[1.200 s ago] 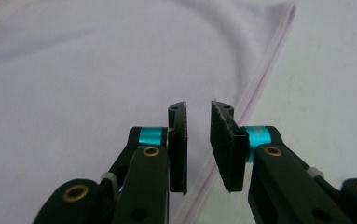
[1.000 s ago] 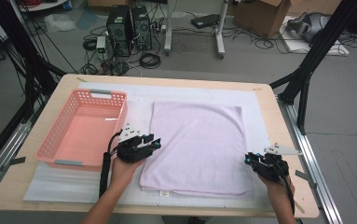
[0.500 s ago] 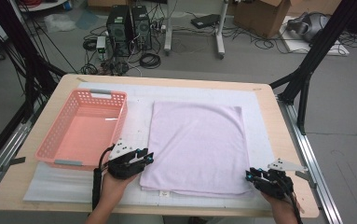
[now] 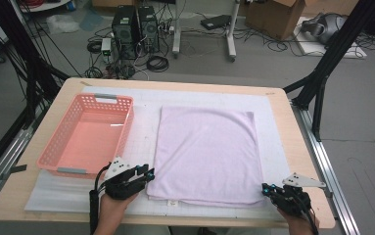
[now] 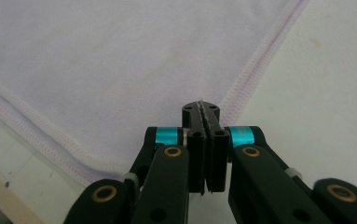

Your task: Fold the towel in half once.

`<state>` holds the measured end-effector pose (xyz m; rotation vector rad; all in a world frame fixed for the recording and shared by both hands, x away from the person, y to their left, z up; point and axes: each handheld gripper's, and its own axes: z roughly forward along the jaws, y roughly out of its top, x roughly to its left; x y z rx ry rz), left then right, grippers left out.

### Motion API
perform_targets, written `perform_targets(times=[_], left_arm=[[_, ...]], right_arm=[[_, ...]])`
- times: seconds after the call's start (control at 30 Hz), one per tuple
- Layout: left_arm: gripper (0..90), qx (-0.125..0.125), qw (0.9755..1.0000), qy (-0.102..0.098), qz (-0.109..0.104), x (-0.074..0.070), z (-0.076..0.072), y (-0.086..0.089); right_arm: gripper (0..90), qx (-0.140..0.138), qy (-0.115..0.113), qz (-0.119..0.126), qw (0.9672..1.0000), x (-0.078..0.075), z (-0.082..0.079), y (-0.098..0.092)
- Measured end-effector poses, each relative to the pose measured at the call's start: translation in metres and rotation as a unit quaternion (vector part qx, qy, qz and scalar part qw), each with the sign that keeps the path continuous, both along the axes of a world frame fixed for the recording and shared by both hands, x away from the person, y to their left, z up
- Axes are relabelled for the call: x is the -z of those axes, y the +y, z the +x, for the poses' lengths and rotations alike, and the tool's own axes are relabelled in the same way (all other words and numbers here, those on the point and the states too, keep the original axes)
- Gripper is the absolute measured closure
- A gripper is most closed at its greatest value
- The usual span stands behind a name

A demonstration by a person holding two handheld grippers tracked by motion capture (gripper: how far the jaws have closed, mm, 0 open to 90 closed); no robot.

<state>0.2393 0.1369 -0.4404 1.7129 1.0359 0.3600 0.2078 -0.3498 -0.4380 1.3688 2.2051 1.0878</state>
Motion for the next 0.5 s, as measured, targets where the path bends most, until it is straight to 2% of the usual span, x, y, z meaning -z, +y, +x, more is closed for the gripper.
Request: perform_targets(times=[0.03,0.1,0.17,0.23,0.27,0.4,0.5], left_arm=[[66.8,0.000,1.0000,0.000,0.000,0.000,0.000,0.000],[66.6,0.000,1.0000,0.000,0.000,0.000,-0.001,-0.001],[66.3,0.001,1.0000,0.000,0.000,0.000,-0.001,-0.001],[65.8,-0.001,1.0000,0.001,-0.001,0.001,0.000,-0.001],[65.7,0.000,1.0000,0.001,0.000,0.001,0.000,-0.001],[65.7,0.002,1.0000,0.004,0.001,0.002,0.000,0.000],[65.8,0.002,1.0000,0.003,0.000,0.001,-0.001,0.001]], right_arm=[[73.3,0.008,0.004,0.003,0.9999,0.001,0.000,-0.001],[72.7,0.008,0.012,0.006,0.9999,0.004,0.001,0.000],[74.5,0.001,0.011,-0.005,0.9999,0.006,0.003,0.004],[80.3,-0.011,0.003,-0.028,0.9996,0.006,0.004,0.009],[84.6,-0.015,0.003,-0.028,0.9995,0.006,0.004,0.010],[87.3,-0.017,-0.001,-0.037,0.9992,0.004,0.002,0.011],[87.3,-0.013,-0.003,-0.020,0.9997,-0.003,-0.005,0.006]])
